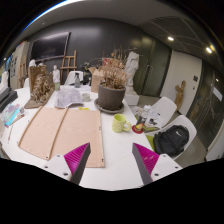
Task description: Pour water
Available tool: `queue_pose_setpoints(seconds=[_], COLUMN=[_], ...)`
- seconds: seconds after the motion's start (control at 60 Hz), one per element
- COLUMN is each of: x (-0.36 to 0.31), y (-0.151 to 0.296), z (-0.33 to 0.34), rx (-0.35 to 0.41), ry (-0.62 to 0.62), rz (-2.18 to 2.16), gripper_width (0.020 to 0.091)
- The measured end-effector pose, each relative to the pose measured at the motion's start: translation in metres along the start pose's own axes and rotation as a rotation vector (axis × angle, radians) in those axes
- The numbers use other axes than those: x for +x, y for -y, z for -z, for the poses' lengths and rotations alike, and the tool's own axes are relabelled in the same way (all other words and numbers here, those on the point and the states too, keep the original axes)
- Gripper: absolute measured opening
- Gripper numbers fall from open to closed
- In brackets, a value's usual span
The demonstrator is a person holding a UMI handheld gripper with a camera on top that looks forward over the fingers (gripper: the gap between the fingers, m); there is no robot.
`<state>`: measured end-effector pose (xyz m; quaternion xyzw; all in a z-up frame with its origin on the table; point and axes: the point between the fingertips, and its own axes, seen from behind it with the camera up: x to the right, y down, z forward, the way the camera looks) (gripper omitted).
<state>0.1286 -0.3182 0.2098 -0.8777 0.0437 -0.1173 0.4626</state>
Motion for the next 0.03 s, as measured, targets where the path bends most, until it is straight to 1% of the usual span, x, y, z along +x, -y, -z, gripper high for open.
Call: queue_pose_setpoints(seconds=[0.033], x=[-0.0017], y=[0.0005], z=[0.0015], rx=[0.001], ry=[-0.005], rz=[0.002], gripper_width=[0.0857])
